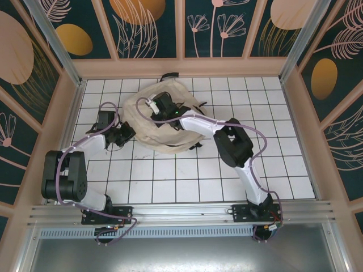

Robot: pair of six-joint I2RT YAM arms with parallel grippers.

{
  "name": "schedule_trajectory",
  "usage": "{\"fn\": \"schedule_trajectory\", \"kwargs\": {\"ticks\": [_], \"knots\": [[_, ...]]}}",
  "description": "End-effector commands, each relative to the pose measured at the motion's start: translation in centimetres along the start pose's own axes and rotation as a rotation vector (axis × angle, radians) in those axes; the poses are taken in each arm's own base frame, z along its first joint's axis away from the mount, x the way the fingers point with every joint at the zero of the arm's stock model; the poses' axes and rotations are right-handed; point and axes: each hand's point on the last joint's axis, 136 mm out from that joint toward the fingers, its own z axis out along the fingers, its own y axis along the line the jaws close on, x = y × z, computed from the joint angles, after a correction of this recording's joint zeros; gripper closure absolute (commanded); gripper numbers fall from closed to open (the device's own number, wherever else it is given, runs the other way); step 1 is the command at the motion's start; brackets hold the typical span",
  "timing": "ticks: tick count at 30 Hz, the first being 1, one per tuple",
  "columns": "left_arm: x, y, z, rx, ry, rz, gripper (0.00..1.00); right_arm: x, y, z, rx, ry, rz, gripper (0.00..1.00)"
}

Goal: Pack books, pencil case, and school supplies into a backpack

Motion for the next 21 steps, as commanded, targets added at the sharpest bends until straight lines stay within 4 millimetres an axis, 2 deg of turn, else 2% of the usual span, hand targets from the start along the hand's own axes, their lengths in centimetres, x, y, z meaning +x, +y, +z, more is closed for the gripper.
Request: {"fn": "schedule_trajectory", "kwargs": {"ticks": [1, 8, 15, 16, 19, 20, 21], "knots": [[0.8, 3.0, 0.7, -0.108, 0.005, -0.055, 1.0, -5.7, -4.4, -3.8, 0.119, -0.195, 0.127, 0.99], [0.8, 4.0, 0.9, -0.148, -0.005, -0.071, 1.0, -6.0, -5.7, -5.2, 0.101, -0.226, 0.189, 0.99], [0.6, 4.3, 0.6, -0.172, -0.017, -0.071, 1.0, -4.4, -9.6, -5.1, 0.18, -0.211, 0.3, 1.0], [0.6, 4.3, 0.6, -0.172, -0.019, -0.071, 1.0, -4.3, -9.5, -5.2, 0.165, -0.212, 0.304, 1.0], [0.3, 3.7, 0.4, -0.16, -0.022, -0.063, 1.0, -4.8, -7.3, -5.4, 0.056, -0.216, 0.261, 1.0], [0.1, 3.6, 0.2, -0.167, -0.031, -0.062, 1.0, -4.8, -7.1, -5.3, 0.063, -0.217, 0.256, 1.0], [-0.1, 3.8, 0.0, -0.182, -0.038, -0.065, 1.0, -4.5, -7.9, -5.3, 0.114, -0.215, 0.266, 1.0]]}}
